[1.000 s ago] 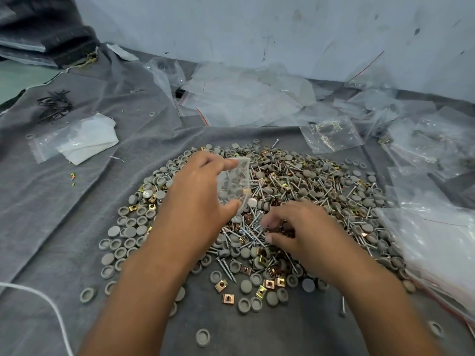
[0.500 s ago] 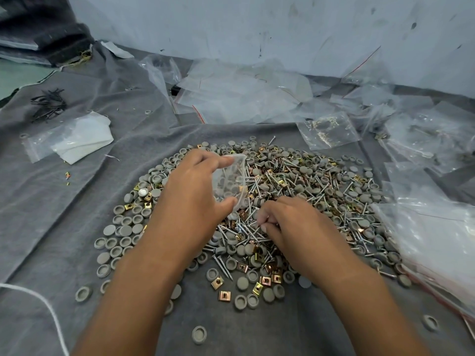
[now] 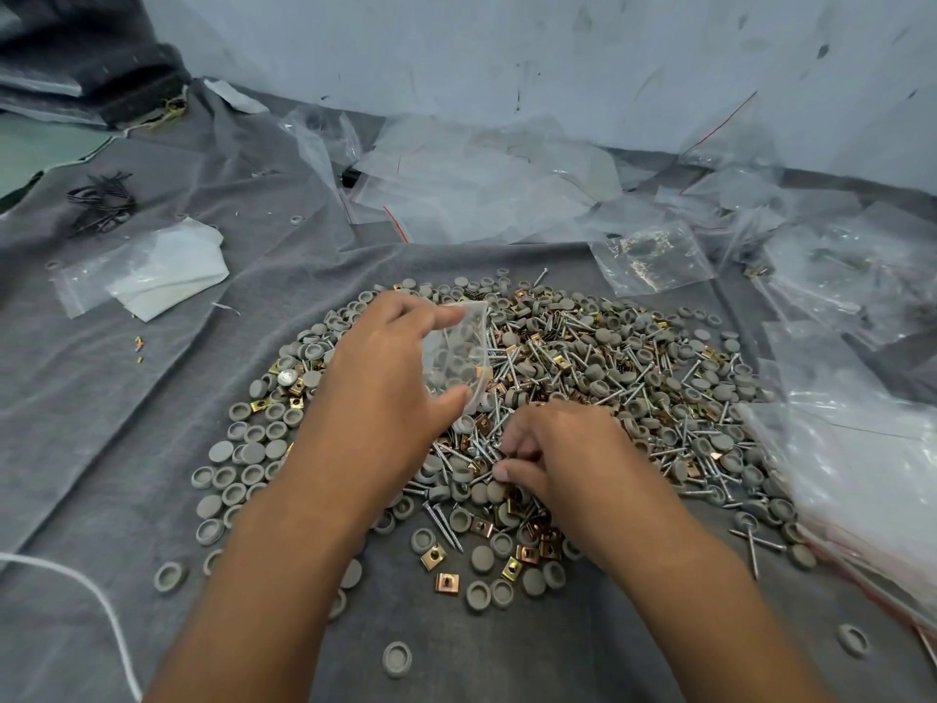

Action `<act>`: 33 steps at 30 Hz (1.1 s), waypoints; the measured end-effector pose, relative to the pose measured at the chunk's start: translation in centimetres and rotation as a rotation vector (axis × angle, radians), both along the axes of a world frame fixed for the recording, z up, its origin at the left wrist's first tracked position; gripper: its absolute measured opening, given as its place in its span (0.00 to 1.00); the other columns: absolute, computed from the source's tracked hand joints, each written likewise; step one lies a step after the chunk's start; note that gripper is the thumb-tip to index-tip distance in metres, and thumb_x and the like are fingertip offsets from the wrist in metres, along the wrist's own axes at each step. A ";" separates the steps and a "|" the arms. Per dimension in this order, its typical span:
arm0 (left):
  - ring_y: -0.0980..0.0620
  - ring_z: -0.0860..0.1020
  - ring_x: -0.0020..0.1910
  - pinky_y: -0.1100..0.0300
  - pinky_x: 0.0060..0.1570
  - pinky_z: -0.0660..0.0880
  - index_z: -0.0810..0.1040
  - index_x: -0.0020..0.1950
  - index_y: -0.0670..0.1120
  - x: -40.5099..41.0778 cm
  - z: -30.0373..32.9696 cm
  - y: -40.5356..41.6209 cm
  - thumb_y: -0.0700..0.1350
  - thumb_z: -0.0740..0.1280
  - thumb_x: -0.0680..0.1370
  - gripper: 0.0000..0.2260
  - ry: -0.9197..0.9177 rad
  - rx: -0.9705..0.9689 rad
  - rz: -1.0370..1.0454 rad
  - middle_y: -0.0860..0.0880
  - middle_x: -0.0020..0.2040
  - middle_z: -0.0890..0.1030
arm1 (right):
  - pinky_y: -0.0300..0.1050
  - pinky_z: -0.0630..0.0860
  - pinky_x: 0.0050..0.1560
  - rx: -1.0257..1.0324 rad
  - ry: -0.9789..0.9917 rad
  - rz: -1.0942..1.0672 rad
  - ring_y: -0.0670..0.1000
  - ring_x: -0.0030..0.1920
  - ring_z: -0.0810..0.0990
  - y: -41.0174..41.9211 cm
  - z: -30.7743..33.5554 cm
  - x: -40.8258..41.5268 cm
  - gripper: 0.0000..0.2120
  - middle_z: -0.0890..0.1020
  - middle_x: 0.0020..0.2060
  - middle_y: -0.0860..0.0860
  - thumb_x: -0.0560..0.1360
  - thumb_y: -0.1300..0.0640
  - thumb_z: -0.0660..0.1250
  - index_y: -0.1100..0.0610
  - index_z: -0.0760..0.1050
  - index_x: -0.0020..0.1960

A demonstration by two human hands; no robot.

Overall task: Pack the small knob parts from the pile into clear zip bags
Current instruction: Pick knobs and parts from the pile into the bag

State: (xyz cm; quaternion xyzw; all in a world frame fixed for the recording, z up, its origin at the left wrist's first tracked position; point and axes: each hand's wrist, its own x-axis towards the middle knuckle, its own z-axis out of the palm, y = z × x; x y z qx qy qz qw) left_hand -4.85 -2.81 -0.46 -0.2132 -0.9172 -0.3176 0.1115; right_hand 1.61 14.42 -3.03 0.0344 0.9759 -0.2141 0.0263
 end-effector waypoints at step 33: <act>0.67 0.65 0.52 0.80 0.44 0.65 0.74 0.70 0.57 0.0 -0.5 0.4 0.50 0.79 0.69 0.31 0.019 -0.046 -0.053 0.65 0.55 0.67 | 0.37 0.78 0.41 -0.876 0.740 -0.188 0.46 0.41 0.84 -0.9 3.9 -0.3 0.09 0.85 0.42 0.46 0.73 0.50 0.77 0.48 0.80 0.50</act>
